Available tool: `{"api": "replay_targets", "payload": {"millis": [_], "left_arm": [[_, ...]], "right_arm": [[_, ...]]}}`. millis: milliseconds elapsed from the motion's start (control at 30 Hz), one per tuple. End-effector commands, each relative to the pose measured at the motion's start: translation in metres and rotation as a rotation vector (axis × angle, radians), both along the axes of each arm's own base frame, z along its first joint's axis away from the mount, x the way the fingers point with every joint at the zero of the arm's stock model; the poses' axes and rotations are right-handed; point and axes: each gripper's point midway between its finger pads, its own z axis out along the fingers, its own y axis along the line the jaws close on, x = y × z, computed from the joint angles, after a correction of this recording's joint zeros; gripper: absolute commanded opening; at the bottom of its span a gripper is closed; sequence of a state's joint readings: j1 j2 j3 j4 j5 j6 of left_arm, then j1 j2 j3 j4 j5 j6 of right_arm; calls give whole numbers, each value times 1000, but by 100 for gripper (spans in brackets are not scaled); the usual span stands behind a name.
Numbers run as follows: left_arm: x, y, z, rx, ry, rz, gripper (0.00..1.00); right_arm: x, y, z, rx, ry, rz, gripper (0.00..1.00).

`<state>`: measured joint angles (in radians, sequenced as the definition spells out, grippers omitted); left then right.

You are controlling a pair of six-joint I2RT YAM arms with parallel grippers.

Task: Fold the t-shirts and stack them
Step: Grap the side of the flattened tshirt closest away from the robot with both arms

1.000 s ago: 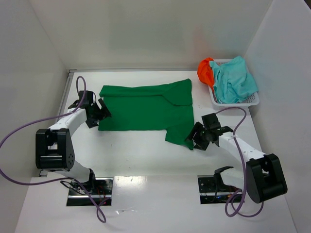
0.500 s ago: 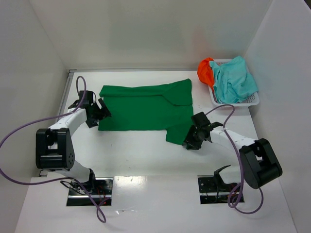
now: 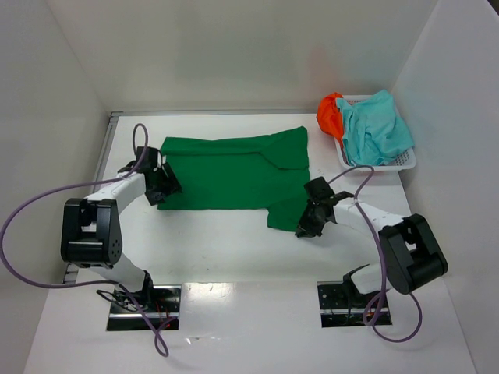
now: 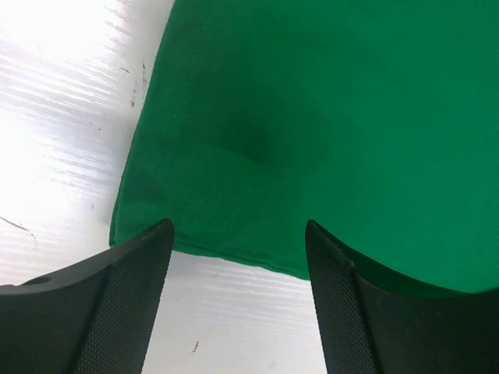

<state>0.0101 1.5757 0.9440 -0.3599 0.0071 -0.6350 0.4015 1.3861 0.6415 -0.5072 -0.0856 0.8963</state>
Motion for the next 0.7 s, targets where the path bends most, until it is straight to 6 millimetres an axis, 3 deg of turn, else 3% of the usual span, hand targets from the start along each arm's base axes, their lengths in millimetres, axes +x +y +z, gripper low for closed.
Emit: {"api": "replay_targets", "payload": {"millis": [0,167,267,333,667], "left_arm": [[1,5,-12,24,21,20,76],[-12,15,-15,65,76,74,74],[-13,29,8,121,15,155,84],[-16,33,20,137,-28,180,85],[-31,28,-16,102,77,215,84]], "right_arm": [[6,-4,-1,-46,-5,6,23],[12,0,5,-32,-24,18,22],[15,1,7,-31,-34,27,22],[14,1,5,-35,-24,27,22],[26,7,11,-27,-56,67,22]]}}
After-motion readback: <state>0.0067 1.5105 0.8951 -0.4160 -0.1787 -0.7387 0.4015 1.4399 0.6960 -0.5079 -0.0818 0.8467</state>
